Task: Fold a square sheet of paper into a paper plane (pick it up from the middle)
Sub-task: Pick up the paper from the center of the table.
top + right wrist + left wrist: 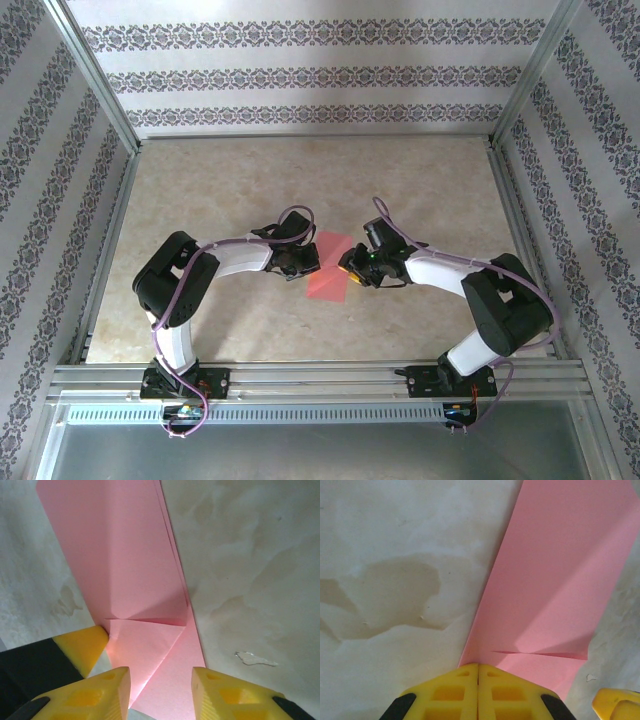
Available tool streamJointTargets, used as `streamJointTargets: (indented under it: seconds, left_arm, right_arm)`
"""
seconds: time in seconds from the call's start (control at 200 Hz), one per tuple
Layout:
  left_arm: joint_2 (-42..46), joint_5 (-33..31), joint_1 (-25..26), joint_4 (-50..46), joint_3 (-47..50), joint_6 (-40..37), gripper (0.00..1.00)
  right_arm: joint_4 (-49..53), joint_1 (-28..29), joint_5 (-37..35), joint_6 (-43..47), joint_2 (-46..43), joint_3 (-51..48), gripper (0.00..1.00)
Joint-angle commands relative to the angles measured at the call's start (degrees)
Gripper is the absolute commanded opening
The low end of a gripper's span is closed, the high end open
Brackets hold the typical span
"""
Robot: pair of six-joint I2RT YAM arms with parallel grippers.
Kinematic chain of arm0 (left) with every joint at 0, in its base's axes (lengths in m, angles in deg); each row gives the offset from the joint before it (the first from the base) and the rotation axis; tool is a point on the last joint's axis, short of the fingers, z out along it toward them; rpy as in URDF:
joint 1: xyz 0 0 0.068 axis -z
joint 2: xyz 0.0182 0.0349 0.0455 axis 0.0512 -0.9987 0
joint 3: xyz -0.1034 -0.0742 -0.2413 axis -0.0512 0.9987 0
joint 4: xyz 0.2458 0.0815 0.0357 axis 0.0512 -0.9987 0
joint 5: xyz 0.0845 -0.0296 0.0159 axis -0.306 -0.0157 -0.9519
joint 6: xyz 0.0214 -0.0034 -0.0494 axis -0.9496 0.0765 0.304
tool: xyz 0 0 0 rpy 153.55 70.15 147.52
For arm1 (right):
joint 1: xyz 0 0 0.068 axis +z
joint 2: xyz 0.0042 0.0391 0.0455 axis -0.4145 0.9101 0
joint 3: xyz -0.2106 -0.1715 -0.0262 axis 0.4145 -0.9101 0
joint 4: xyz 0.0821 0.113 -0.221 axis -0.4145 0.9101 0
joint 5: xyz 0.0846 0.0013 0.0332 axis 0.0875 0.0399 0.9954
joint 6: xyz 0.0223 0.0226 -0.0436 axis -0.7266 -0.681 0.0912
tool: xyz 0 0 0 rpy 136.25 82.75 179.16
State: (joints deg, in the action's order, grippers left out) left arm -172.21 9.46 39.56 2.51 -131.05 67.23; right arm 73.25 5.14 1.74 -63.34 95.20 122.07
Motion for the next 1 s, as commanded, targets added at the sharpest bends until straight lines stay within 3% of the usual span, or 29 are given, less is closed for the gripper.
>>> streamJointTargets:
  seconds: [0.0, 0.525, 0.994]
  left_arm:
    - [-2.4, -0.7, -0.3, -1.0, 2.2, 1.9, 0.07]
    - [-2.2, 0.2, -0.5, -0.2, 3.0, 2.2, 0.07]
    - [-2.3, 0.1, -0.8, -0.5, 3.0, 2.2, 0.07]
  right_arm:
    - [-0.6, 0.8, -3.2, -3.6, 1.4, 1.0, 0.36]
    - [-2.6, 2.4, -2.9, -4.5, 6.5, 4.2, 0.33]
    - [0.0, 2.1, -7.4, -4.8, 3.8, 2.2, 0.36]
